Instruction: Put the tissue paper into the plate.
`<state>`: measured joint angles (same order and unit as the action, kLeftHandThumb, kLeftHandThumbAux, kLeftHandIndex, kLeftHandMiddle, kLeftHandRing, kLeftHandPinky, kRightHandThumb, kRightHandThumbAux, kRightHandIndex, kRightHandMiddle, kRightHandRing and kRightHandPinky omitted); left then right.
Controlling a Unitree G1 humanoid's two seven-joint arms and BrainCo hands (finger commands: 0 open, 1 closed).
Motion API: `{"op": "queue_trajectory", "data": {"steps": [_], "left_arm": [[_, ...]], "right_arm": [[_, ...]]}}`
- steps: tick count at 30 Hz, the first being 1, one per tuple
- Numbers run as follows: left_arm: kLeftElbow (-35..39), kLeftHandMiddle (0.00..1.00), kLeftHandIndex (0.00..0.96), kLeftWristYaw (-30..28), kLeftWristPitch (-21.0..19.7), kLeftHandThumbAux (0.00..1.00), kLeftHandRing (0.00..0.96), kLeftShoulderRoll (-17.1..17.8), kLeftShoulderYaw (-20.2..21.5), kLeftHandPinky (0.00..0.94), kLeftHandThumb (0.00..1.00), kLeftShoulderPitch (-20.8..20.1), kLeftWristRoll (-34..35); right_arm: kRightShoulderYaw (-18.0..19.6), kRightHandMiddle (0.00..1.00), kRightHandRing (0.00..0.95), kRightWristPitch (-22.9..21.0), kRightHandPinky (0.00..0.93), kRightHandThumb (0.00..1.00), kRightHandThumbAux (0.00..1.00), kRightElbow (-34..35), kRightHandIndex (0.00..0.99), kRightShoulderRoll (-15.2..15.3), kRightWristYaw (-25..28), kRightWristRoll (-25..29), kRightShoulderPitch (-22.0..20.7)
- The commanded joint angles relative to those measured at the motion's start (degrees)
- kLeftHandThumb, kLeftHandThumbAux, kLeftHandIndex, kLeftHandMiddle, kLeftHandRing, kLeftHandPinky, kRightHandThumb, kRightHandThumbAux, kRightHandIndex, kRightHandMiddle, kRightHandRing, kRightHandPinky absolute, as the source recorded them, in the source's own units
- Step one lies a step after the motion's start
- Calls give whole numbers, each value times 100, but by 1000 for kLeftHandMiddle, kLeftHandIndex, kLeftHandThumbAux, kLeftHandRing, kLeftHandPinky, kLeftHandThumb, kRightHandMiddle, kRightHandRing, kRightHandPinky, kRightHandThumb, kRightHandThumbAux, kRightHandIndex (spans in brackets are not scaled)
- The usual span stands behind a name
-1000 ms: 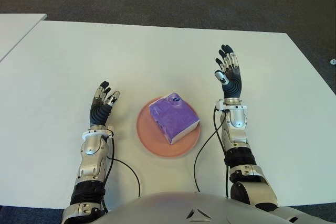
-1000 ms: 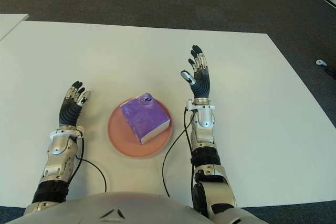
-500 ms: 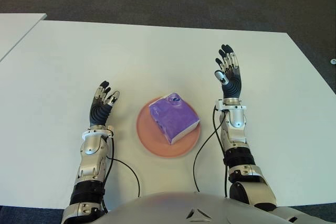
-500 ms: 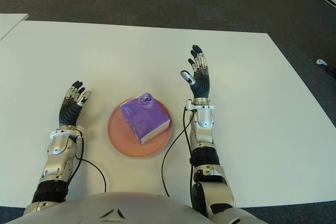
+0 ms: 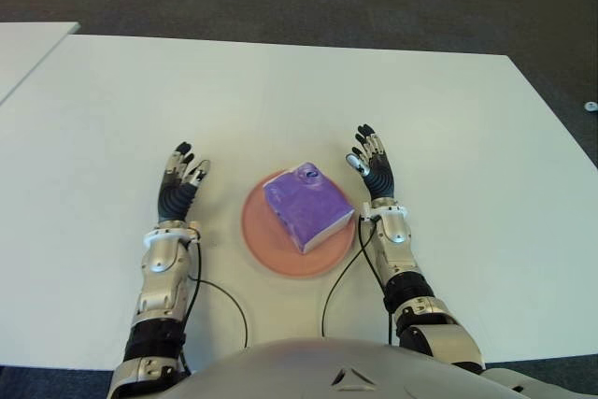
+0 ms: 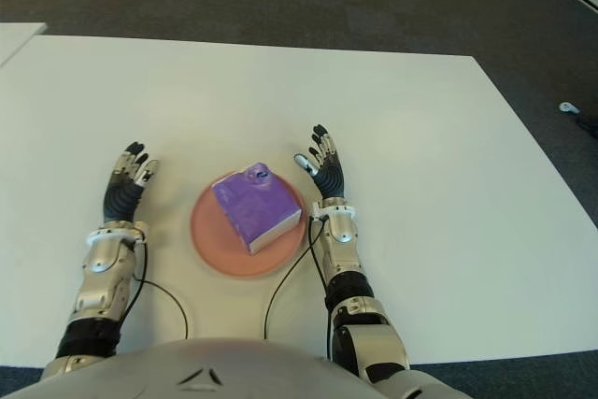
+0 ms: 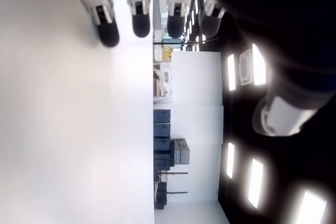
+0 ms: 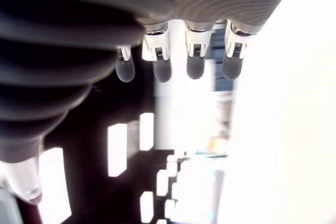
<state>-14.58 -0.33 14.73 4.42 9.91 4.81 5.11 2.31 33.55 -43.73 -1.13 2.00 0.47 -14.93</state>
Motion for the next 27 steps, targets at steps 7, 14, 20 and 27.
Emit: {"op": "queue_trajectory", "data": {"steps": [7,14,20,27], "left_arm": [[-97,0,0,-82,-226,566,0,6,-23,0,0,148,2],[-86,0,0,-93,-215,557,0,20,-21,0,0,156,-2],[-85,0,0,-93,-234,552,0,33,-22,0,0,151,-11],[-44,0,0,-97,-269,558,0,35,-27,0,0,166,-5]], "right_arm": [[-89,0,0,-446,0,0,611,-545,0,-6,-51,-157,451],[-111,0,0,-486,0,0,616,-471,0,15,-80,-152,525],[-100,0,0,-512,0,0,650,-202,0,-10,-41,-75,670],[-101,0,0,-575,0,0,653,-3,0,-3,-28,-48,777]]}}
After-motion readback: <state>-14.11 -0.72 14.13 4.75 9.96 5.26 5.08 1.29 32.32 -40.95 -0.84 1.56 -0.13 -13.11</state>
